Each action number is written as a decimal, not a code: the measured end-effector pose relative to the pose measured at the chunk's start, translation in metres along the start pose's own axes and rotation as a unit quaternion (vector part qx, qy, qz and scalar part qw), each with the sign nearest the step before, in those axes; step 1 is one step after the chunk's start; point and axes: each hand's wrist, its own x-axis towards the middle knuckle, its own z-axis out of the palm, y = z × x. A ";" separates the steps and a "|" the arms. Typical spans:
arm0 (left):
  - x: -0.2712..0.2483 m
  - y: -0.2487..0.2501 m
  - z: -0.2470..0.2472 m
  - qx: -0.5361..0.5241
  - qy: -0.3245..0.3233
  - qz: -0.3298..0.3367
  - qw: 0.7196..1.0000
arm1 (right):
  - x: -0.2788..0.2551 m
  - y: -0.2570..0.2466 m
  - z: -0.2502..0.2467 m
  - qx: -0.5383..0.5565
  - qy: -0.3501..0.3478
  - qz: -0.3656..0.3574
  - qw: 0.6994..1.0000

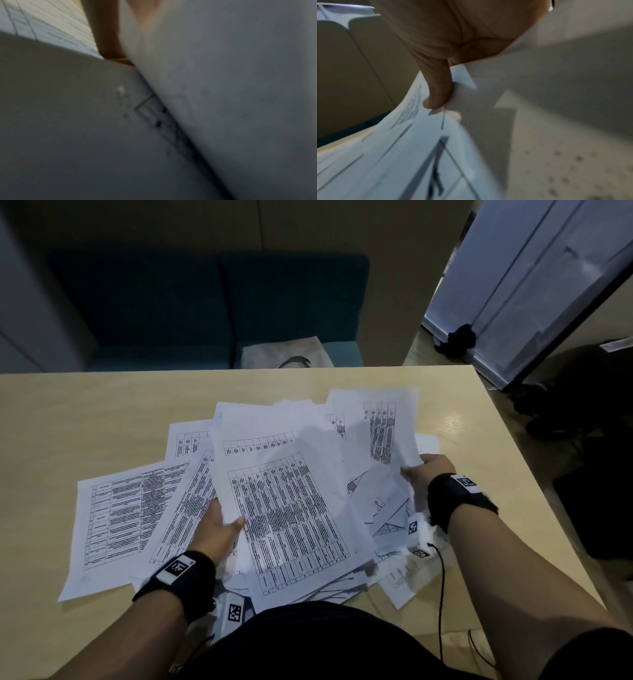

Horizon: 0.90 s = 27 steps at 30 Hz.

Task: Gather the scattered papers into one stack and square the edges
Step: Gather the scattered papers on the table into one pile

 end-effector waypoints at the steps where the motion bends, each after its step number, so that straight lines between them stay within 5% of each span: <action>1: 0.000 0.000 -0.001 -0.003 0.000 -0.005 1.000 | -0.004 -0.002 -0.007 0.001 0.016 -0.009 1.000; 10: 0.007 -0.008 -0.006 0.021 0.004 -0.010 1.000 | -0.023 -0.018 -0.089 0.047 0.182 -0.132 0.973; 15: 0.012 -0.010 -0.005 -0.021 0.000 -0.036 0.999 | -0.056 -0.051 -0.129 0.206 0.217 -0.212 0.930; 18: 0.013 -0.009 -0.005 -0.036 -0.003 -0.042 0.998 | -0.083 -0.077 -0.126 0.296 0.160 -0.279 0.899; 20: 0.014 -0.009 -0.006 -0.037 -0.006 -0.049 0.998 | -0.092 -0.084 -0.111 0.293 0.080 -0.284 0.909; 24: 0.008 0.002 -0.005 -0.008 0.004 -0.057 0.998 | -0.081 -0.078 -0.058 0.079 -0.029 -0.284 0.955; 27: 0.000 0.009 -0.005 -0.017 -0.023 -0.063 0.998 | -0.071 -0.071 -0.011 -0.108 -0.091 -0.273 0.952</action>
